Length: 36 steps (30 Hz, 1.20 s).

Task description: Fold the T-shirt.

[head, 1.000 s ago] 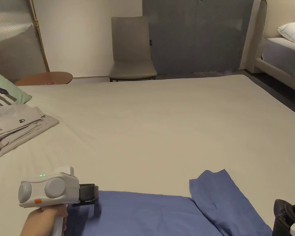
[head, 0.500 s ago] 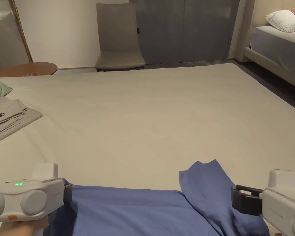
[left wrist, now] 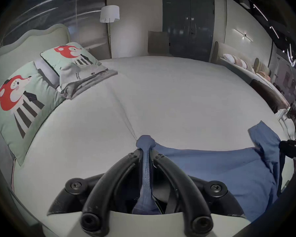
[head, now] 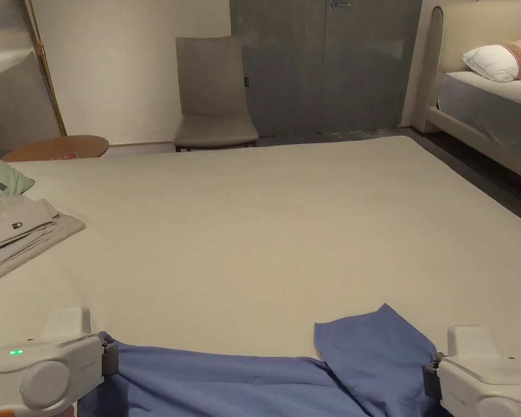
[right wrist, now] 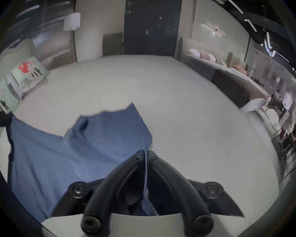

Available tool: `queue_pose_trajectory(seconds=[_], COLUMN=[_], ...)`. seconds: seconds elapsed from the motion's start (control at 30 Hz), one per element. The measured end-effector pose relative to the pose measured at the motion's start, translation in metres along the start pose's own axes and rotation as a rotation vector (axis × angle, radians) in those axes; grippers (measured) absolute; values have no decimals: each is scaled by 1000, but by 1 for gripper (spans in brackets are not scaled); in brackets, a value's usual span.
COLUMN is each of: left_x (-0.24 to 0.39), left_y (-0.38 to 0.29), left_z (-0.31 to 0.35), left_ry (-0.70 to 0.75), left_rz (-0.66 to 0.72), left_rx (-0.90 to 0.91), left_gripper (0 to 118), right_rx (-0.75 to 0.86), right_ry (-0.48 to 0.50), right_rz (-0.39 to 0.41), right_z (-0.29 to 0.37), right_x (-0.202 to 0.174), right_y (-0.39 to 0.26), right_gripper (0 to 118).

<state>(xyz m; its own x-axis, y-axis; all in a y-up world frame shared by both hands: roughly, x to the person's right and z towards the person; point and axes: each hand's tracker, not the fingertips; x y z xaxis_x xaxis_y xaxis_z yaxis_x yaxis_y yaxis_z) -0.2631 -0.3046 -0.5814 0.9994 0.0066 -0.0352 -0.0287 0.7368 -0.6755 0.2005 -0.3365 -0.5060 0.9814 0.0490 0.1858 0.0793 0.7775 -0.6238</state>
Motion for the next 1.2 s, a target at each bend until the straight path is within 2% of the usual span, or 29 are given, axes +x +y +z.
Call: queue_pose_trajectory(seconds=[0.07,0.2,0.53,0.77,0.97,1.2], left_x=[-5,-18,-32,-38,-40,-40], left_y=[2,-5,-77,-114,-91,-18], left_z=[22,80,236,296,330,363], left_ry=[2,-32,-11,37,12,-10], left_rz=[14,48,105,149,185,176], left_rx=[34,101,345,500,602,692], left_gripper=[2,1,1,1,1,2], right_rx=[81,196,470,591,690,811], right_ry=[22,19,14,15,34,51], right_rz=[-37,-52,-34,-43,-86,-70], right_z=[27,86,232,290,319,350], right_x=[5,16,23,27,33,31], right_y=[5,8,-21,-37,-11,70], right_gripper=[2,2,2,2,2,2])
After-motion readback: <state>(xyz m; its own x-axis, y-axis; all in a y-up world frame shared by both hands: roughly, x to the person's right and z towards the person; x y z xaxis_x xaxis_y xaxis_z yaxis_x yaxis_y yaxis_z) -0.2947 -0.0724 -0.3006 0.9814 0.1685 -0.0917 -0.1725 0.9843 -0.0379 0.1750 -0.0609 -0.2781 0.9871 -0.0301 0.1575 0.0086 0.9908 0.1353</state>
